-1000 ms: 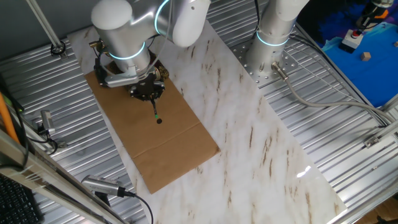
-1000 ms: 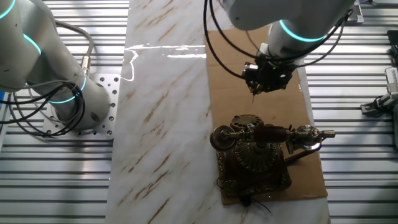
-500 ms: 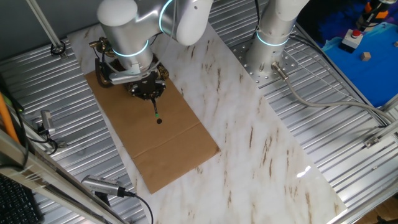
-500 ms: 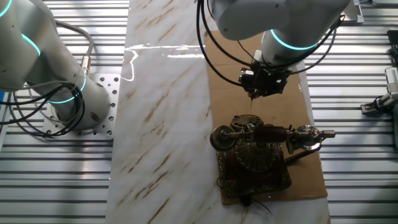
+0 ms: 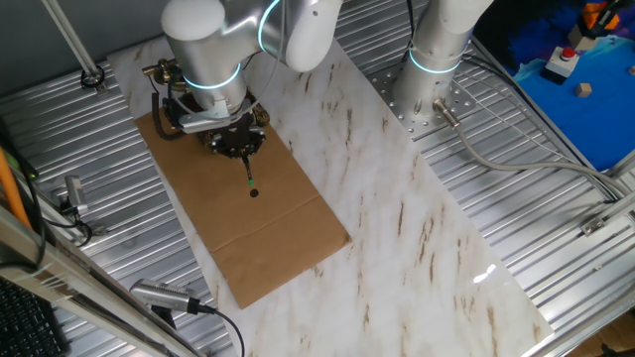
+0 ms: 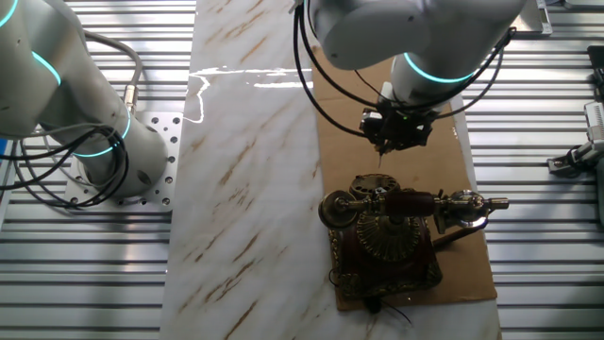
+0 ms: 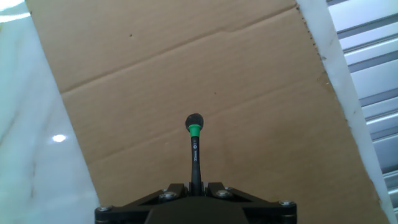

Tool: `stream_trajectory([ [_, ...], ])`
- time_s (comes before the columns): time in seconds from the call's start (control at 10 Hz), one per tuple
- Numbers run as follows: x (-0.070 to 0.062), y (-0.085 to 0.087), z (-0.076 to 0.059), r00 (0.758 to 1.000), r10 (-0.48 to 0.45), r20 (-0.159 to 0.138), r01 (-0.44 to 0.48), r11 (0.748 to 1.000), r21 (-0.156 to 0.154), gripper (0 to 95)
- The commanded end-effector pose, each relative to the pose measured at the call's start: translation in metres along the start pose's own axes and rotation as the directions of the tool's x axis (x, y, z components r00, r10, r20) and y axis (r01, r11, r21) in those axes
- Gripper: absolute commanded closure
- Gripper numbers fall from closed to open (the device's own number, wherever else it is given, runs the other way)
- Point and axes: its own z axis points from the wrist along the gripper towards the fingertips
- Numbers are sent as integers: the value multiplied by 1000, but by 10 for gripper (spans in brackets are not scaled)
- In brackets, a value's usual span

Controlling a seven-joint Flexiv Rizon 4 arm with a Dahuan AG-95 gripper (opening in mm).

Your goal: Dial a number on an old rotary phone

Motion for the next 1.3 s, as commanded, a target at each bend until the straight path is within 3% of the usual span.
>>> stream_trajectory([
  [0.1,2,-3,2,1000,-16,1,16,1000,6,950],
  [1.3,18,-4,1,999,-35,22,35,999,13,950],
])
